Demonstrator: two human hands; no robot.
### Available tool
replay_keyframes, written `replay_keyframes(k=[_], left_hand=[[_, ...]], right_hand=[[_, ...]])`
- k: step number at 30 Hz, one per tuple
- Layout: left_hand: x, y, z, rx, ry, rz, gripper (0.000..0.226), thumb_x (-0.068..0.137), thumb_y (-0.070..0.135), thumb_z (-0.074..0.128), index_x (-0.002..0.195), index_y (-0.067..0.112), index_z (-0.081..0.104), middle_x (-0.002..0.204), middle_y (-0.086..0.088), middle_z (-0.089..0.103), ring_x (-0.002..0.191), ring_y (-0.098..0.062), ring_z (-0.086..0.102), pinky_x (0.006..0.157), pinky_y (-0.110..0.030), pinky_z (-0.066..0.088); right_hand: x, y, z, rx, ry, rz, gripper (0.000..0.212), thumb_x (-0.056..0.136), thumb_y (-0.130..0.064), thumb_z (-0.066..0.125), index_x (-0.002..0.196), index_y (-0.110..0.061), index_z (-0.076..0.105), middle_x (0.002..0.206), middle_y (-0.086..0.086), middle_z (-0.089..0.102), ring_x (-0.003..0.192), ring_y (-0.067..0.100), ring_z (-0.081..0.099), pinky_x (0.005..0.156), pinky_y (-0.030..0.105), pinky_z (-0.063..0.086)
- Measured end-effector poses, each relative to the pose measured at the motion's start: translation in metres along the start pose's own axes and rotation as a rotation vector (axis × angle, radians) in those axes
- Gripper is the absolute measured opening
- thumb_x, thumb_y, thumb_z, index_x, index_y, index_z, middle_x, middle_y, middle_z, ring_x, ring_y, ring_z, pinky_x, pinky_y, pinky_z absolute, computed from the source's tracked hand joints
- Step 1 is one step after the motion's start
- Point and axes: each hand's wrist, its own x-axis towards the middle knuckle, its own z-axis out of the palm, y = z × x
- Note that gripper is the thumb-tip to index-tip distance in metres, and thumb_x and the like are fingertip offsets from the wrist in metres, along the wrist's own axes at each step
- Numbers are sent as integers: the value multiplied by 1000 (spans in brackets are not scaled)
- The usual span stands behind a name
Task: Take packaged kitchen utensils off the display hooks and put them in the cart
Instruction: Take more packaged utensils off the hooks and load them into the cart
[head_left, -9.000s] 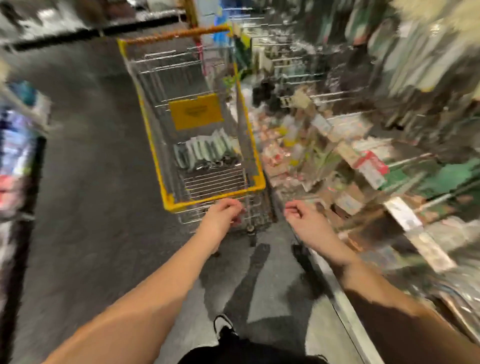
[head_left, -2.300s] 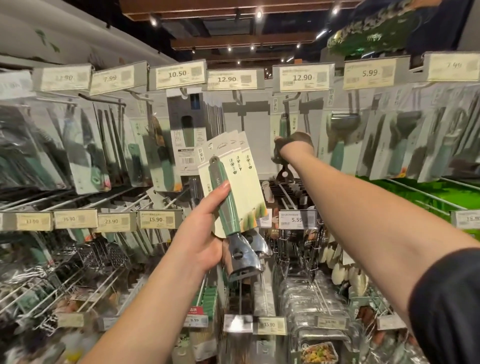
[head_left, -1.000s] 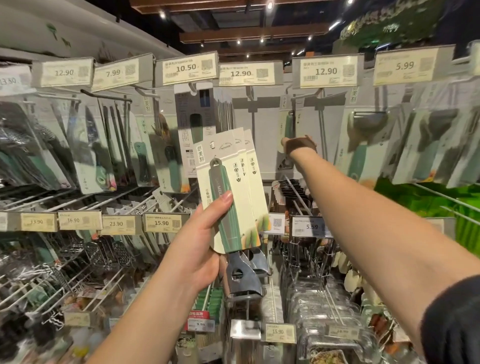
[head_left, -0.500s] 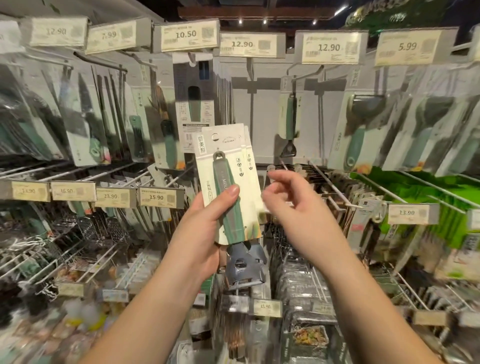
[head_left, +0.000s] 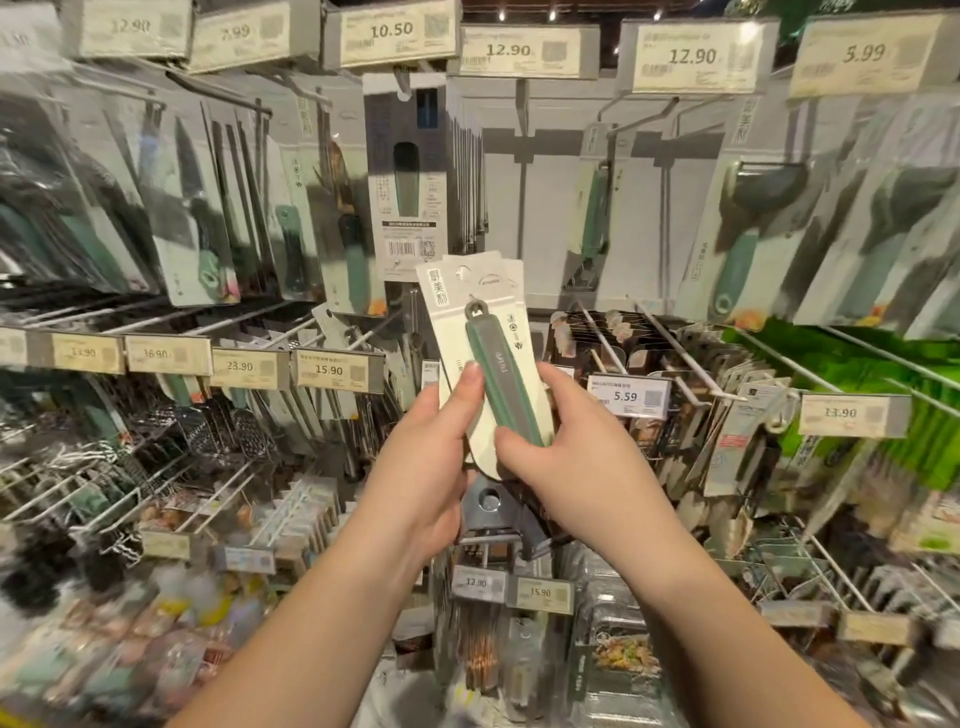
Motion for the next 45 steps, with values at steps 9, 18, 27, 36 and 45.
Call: replay_keyframes(k=[9,18,27,36,45], left_hand=[[1,-1,-9,62,49,22,75,75,52,76,140,23,53,132,-1,67,121,-23,64,99,-49,53],[0,0,-20,103,62,30,33,94,33,63,126,22,64,115,-1,75,106,-24,72,89,-49,56],[-7,25,-27,46,210,123,25,101,28,57,121,16,64,105,-2,78,97,-26,75,91,-57,55],[-12,48,-32,-25,254,171,20,102,30,54,114,22,67,93,5,79,79,-18,75,72,-39,60],[-14,52,-34,-55,233,134,21,101,30,55,114,21,69,93,1,79,62,-12,71,49,-26,57]], right_hand=[[13,9,2,207,-38,171,41,83,-30,65,121,-42,52,88,-14,70,55,5,63,51,27,50],[24,16,9,338,-39,210,38,85,-25,67,114,-42,50,94,-12,75,80,20,74,81,52,59],[40,2,-22,244,63,128,44,92,-23,63,132,-30,47,88,-12,72,54,3,62,45,18,44],[96,-16,-41,-22,263,-20,77,88,-33,62,155,-25,25,135,1,58,55,7,59,41,20,40],[130,-23,-31,9,311,-94,67,87,-26,62,148,-22,34,122,-2,62,85,19,66,56,24,43]])
